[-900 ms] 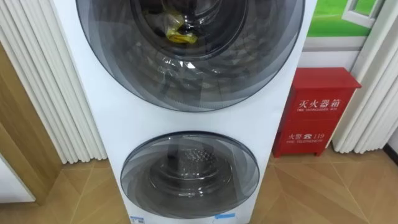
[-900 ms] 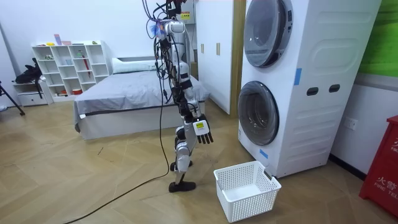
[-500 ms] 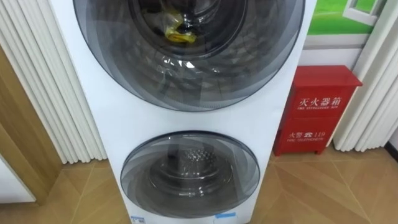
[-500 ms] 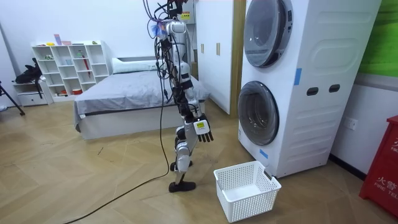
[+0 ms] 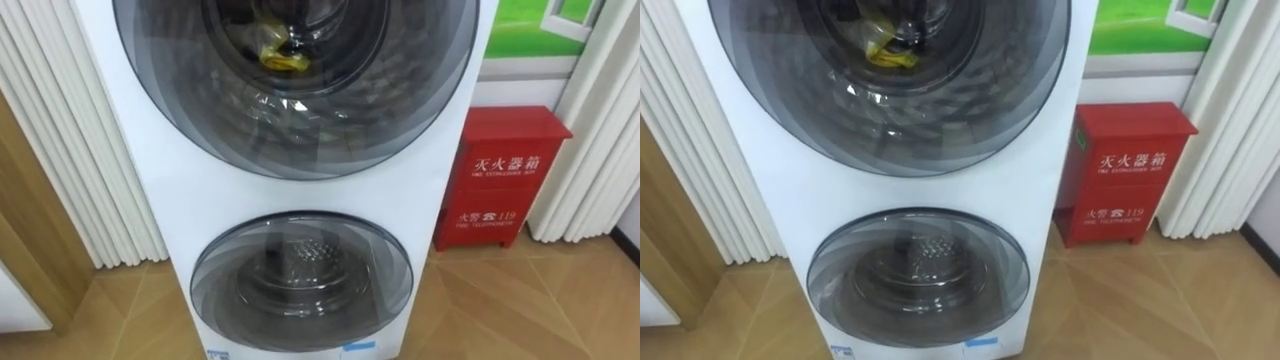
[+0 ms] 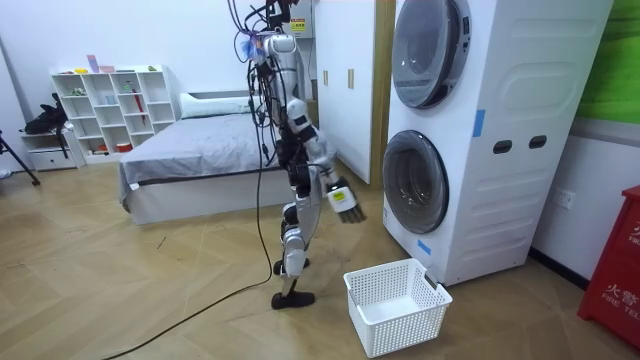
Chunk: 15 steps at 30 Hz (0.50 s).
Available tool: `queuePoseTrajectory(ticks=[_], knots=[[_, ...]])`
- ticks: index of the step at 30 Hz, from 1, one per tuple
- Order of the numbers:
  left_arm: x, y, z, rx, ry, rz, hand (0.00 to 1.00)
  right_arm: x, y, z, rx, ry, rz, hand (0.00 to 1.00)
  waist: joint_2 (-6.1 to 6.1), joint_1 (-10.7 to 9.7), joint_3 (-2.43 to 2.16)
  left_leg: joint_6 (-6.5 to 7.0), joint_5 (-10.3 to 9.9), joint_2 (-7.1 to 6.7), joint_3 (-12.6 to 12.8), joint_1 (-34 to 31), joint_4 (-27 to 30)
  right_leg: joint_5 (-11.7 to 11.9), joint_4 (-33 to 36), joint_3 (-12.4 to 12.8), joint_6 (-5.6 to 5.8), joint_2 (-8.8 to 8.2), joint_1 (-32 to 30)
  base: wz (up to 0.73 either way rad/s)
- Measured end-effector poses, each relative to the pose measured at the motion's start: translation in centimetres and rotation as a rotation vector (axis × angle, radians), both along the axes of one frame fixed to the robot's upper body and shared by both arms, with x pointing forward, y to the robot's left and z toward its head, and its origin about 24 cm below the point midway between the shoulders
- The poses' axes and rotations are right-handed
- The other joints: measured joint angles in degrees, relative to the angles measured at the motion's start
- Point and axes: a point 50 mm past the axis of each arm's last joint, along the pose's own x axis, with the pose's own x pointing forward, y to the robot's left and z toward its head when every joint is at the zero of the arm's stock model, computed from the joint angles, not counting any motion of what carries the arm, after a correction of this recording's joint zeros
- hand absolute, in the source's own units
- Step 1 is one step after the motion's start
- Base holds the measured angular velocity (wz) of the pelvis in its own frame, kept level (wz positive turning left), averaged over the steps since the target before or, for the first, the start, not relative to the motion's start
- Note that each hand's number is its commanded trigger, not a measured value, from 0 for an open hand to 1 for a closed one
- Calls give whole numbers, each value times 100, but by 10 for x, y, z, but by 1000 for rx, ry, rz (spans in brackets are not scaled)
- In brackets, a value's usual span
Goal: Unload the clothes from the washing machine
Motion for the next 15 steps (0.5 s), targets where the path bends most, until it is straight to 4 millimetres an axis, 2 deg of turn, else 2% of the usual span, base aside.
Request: queuePoseTrajectory(ticks=[1, 2, 4, 5, 7, 11, 15], knots=[[5, 1, 0, 3, -10, -3, 0, 21, -4, 12, -18, -71, -16, 0, -23, 9, 9, 0, 0, -1, -4, -1, 2, 0, 5, -3, 0, 0, -2, 0], [7, 2, 1, 5, -16, -3, 0, 30, -5, 17, -27, -101, -18, 0, -34, 24, 15, 0, 0, -1, -8, -4, 1, 0, 9, -5, 0, 1, -6, 3], [10, 7, 2, 16, -24, -4, 0, 62, -5, 41, -60, -221, -8, 0, -105, 67, 15, 0, 0, -5, -14, -25, -9, 0, -30, -12, 0, 0, -12, 0], [11, 8, 3, 19, -26, -5, 0, 68, -5, 48, -69, -251, -6, 0, -103, 69, 7, -1, 0, -6, -17, -28, -9, 0, -32, -16, 0, 0, -12, 0], [9, 14, 4, 36, -12, -9, 0, 91, -8, 70, -94, -351, -16, 0, -186, 77, 1, 0, 0, -10, -36, -41, -15, 1, -17, -38, -2, 0, -8, 2], [5, 16, 4, 40, 15, -7, 0, 119, -10, 102, -138, -465, -12, 0, -220, 150, -1, -1, 0, -1, -61, -35, -17, 11, 62, -65, -6, 2, -39, 0], [10, 18, 5, 38, 7, -14, 0, 145, -15, 132, -175, -549, -37, 0, -233, 165, -19, -1, 0, -6, -209, -38, -49, 14, 65, -90, -6, 10, -41, 5]])
